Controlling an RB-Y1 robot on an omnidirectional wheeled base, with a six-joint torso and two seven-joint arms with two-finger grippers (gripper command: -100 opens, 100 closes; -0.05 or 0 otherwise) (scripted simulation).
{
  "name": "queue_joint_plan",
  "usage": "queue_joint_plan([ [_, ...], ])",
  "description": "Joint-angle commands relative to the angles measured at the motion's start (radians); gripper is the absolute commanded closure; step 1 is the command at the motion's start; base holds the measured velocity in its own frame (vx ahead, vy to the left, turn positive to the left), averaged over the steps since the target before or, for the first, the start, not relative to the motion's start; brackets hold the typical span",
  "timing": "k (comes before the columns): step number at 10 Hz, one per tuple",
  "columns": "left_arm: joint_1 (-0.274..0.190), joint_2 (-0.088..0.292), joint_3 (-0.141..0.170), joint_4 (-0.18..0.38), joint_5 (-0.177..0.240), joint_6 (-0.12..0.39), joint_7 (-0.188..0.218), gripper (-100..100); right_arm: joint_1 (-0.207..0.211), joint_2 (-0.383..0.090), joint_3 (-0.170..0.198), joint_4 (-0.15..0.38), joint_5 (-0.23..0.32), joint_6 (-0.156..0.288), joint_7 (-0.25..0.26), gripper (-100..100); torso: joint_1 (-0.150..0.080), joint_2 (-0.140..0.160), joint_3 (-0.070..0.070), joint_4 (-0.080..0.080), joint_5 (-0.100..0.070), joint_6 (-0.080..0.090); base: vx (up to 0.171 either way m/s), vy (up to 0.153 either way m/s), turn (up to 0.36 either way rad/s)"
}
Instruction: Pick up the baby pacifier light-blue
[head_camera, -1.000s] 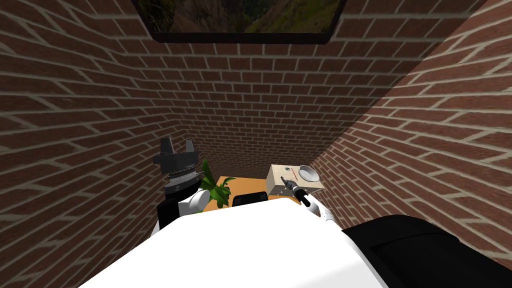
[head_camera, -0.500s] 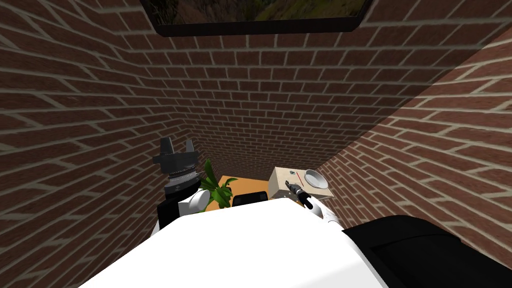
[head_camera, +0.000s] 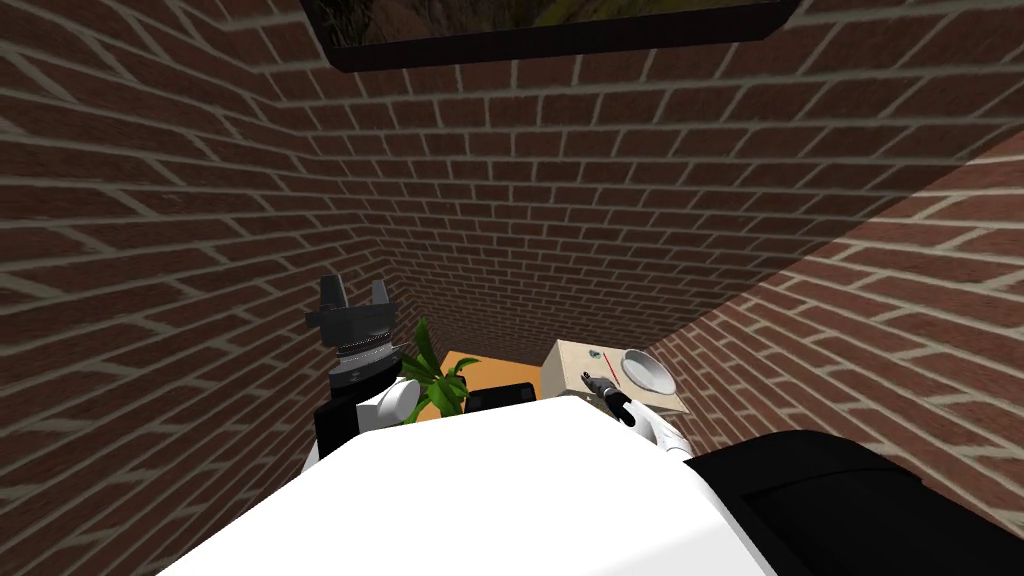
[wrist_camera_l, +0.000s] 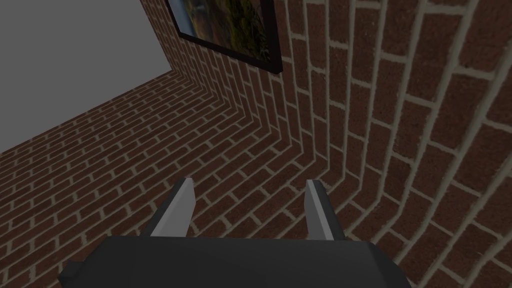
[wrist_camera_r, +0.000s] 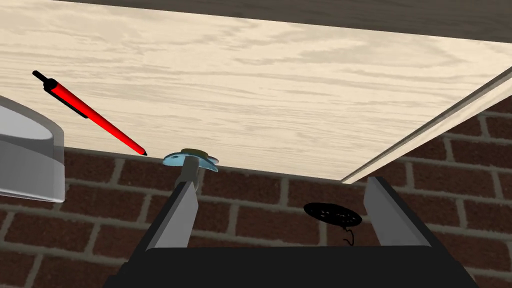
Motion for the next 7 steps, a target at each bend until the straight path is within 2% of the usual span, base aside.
queue_joint_plan([
  [1,0.000,0.000,0.000,0.000,0.000,0.000,0.000,0,-0.015,0.004,0.000,0.033,0.006,-0.003,0.006,-100,0.000,0.000,0.000,0.000,0.000,0.000,0.037,0.002,-0.004],
  [4,0.000,0.000,0.000,0.000,0.000,0.000,0.000,0,-0.027,-0.022,0.010,0.127,0.052,0.027,0.044,-100,0.000,0.001,0.000,0.000,0.000,0.000,0.070,0.024,0.127],
  [7,0.000,0.000,0.000,0.000,0.000,0.000,0.000,0,-0.033,-0.032,0.013,0.189,0.074,0.041,0.063,-100,-0.001,0.000,0.000,0.000,0.000,0.000,0.077,0.012,0.089],
])
